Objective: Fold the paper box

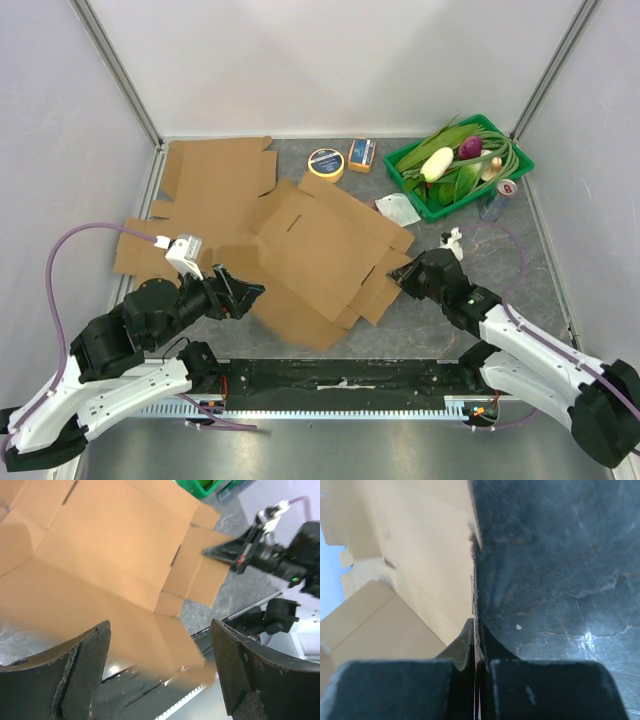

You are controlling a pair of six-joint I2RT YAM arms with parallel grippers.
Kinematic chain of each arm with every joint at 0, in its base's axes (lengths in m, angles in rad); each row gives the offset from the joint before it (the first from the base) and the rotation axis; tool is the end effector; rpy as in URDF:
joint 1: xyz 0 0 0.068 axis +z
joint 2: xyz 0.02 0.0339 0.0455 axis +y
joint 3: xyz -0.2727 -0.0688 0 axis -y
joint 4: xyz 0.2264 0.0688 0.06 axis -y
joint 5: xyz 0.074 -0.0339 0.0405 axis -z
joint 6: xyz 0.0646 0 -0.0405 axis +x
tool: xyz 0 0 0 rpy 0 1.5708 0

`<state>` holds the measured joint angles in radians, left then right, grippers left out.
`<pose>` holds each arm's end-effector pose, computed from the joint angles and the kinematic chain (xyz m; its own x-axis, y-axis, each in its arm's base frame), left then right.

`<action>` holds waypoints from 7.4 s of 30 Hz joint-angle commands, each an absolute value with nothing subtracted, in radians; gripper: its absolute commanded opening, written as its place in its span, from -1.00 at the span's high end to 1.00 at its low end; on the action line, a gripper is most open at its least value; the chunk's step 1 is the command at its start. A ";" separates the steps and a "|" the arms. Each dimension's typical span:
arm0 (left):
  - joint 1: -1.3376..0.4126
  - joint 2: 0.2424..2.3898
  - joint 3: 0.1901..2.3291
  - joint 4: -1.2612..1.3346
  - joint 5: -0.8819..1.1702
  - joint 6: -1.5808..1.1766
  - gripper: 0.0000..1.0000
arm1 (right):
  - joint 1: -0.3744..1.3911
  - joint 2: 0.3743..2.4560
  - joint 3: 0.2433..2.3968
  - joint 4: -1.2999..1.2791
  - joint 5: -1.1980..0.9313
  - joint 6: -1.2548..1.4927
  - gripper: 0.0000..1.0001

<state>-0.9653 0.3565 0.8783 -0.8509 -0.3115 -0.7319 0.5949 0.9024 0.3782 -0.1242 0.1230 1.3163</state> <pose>0.0499 -0.0373 0.3297 -0.5496 -0.3237 -0.7702 0.3365 0.7580 -0.5587 0.1594 0.0983 0.1827 -0.5858 0.7633 -0.2724 0.3644 0.5483 0.7527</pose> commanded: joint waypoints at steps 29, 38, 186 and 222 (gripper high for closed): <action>-0.028 1.550 1.143 0.049 0.709 -0.327 -0.89 | 0.143 1.172 1.019 -0.140 -0.640 0.242 1.00; -0.028 1.844 1.367 0.037 0.724 -0.192 -0.79 | 0.127 1.186 1.011 -0.103 -0.703 0.270 1.00; -1.290 1.541 0.715 0.411 -0.268 -0.419 0.43 | 0.560 1.769 2.123 -0.724 -0.164 0.213 1.00; -1.253 1.952 1.260 0.166 -0.097 -0.161 -0.30 | 0.551 1.687 1.980 -0.666 -0.064 0.097 1.00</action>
